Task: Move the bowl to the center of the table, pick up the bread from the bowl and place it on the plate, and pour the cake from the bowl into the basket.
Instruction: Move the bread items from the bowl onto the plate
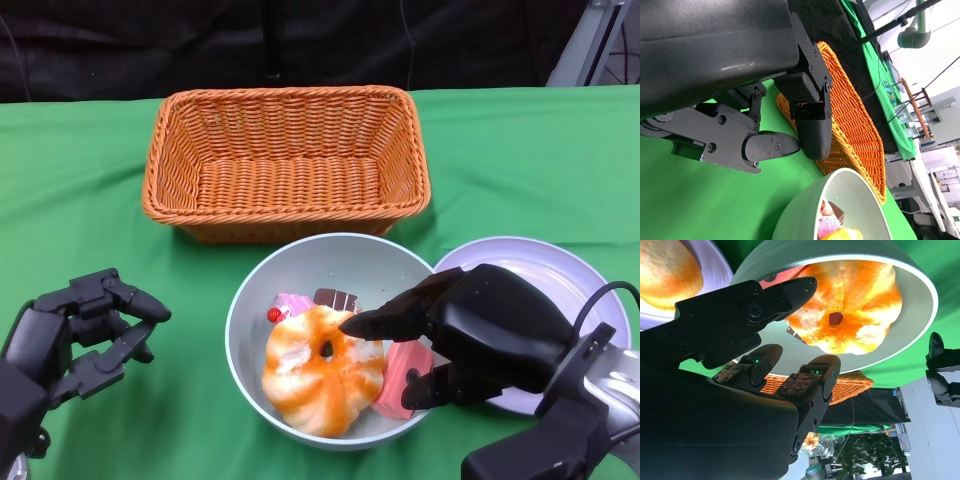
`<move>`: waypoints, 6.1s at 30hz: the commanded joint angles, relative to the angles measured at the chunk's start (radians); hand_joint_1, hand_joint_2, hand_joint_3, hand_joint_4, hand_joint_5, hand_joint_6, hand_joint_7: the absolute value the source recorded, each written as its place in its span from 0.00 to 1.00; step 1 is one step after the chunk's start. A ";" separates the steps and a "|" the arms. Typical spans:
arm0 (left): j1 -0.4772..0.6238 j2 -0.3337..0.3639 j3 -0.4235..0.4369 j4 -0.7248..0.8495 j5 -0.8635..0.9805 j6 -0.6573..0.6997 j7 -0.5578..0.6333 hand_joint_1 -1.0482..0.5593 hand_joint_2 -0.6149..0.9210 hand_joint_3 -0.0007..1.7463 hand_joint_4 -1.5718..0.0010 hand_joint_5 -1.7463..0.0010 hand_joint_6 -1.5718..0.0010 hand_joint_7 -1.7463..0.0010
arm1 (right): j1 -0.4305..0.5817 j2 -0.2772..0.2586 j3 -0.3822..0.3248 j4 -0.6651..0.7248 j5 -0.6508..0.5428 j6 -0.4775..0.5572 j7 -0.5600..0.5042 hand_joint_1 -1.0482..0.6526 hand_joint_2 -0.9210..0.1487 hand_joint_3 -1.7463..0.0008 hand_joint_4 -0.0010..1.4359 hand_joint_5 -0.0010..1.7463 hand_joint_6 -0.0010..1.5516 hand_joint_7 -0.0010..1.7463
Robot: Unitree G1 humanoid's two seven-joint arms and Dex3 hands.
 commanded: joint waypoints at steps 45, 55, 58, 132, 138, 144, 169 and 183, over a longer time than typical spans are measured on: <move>-0.001 0.011 0.002 0.000 0.000 -0.011 0.009 0.57 0.99 0.25 0.50 0.19 0.48 0.39 | -0.089 0.101 0.158 0.181 -0.256 0.167 -0.140 0.18 0.08 0.99 0.50 0.01 0.39 0.01; -0.007 0.012 0.004 0.014 -0.003 -0.022 0.007 0.57 0.99 0.26 0.49 0.19 0.48 0.39 | -0.096 0.097 0.194 0.172 -0.252 0.220 -0.147 0.18 0.07 1.00 0.49 0.00 0.39 0.00; -0.007 0.012 0.003 0.015 0.001 -0.023 0.011 0.57 0.99 0.27 0.50 0.19 0.48 0.38 | -0.098 0.095 0.199 0.173 -0.248 0.222 -0.153 0.18 0.07 1.00 0.49 0.00 0.39 0.00; -0.024 0.016 0.002 0.041 0.021 -0.031 0.029 0.57 0.96 0.29 0.48 0.20 0.47 0.40 | -0.111 0.033 0.206 0.217 -0.195 0.109 -0.272 0.20 0.07 1.00 0.45 0.00 0.39 0.00; -0.026 0.015 0.002 0.046 0.022 -0.030 0.032 0.56 0.96 0.30 0.48 0.20 0.47 0.39 | -0.126 0.042 0.204 0.235 -0.208 0.125 -0.302 0.20 0.10 1.00 0.47 0.01 0.40 0.01; -0.028 0.012 0.002 0.045 0.010 -0.024 0.018 0.56 0.96 0.30 0.49 0.20 0.48 0.38 | -0.123 0.043 0.185 0.209 -0.167 0.115 -0.279 0.21 0.11 1.00 0.47 0.01 0.41 0.01; -0.039 0.014 -0.003 0.057 0.028 -0.023 0.031 0.56 0.96 0.29 0.49 0.20 0.48 0.39 | -0.104 0.010 0.128 0.179 0.020 -0.011 -0.139 0.23 0.11 1.00 0.43 0.00 0.43 0.00; -0.043 0.013 -0.004 0.061 0.023 -0.012 0.024 0.56 0.95 0.30 0.49 0.19 0.48 0.38 | -0.137 -0.010 0.114 0.249 0.059 -0.118 -0.071 0.27 0.12 1.00 0.32 0.00 0.48 0.01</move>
